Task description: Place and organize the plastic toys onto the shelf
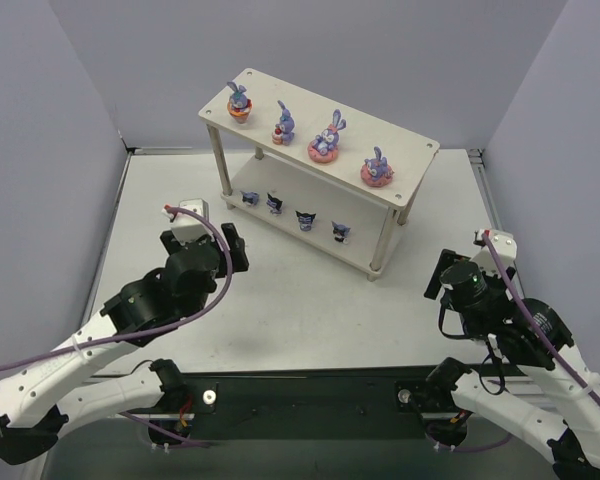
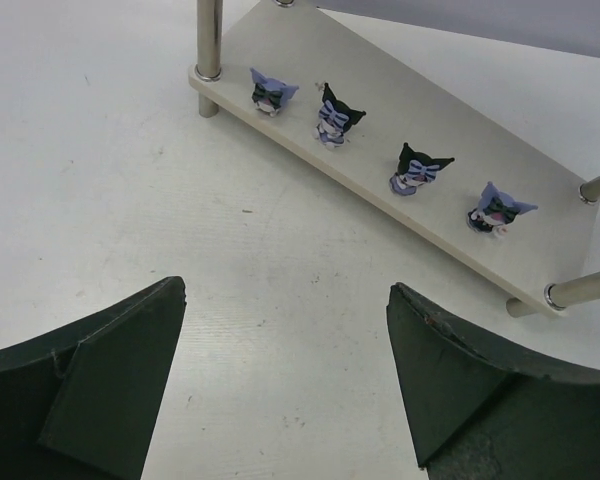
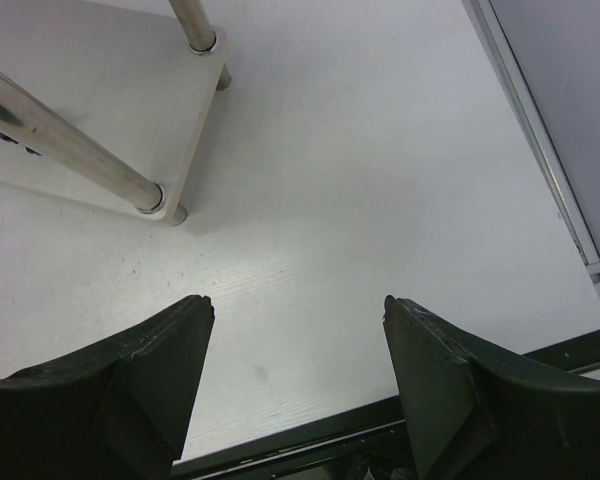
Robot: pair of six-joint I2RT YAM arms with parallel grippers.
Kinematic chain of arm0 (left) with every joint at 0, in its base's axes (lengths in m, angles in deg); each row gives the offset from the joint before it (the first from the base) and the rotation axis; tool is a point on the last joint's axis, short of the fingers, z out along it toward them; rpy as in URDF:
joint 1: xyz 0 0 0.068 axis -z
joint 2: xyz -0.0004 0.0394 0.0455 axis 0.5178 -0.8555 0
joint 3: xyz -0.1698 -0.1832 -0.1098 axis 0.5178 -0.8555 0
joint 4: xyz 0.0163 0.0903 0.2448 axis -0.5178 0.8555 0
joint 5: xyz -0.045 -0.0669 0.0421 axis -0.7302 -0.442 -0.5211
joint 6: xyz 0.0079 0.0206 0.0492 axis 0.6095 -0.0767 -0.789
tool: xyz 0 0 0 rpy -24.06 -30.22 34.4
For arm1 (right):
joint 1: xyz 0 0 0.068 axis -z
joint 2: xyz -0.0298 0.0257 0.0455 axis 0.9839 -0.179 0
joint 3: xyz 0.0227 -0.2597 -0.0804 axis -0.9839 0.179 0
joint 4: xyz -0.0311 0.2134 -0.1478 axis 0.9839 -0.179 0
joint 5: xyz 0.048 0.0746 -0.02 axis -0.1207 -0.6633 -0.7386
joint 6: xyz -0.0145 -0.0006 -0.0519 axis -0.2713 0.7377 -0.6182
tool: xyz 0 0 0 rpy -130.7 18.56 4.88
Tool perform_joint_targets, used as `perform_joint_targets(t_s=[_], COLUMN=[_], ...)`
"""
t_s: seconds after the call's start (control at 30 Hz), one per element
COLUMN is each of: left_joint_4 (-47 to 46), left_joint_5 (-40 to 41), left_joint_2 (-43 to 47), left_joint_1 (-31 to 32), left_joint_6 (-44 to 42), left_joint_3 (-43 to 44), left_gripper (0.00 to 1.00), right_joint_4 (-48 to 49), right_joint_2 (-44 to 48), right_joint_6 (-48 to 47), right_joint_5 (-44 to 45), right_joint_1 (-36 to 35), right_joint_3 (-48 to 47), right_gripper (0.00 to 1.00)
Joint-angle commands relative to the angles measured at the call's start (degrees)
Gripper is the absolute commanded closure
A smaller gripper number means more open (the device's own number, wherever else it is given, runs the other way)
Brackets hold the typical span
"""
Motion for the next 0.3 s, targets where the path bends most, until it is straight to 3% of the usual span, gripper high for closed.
perform_joint_targets(t_s=[0.0,0.27], left_joint_4=[0.2,1.2], left_joint_5=[0.9,0.0], left_joint_2=[0.0,-1.6], left_joint_1=[-0.3,-0.3], left_joint_6=[-3.4,-3.5], left_joint_3=[0.9,2.1], left_gripper=[0.08,0.07], right_joint_4=[-0.3,-0.3], right_joint_2=[0.1,0.6], right_joint_6=[1.1,1.5], right_joint_5=[2.7,1.5], right_joint_1=[0.4,0.4], right_joint_3=[-0.9,-0.5], right_gripper=[0.29,0.29])
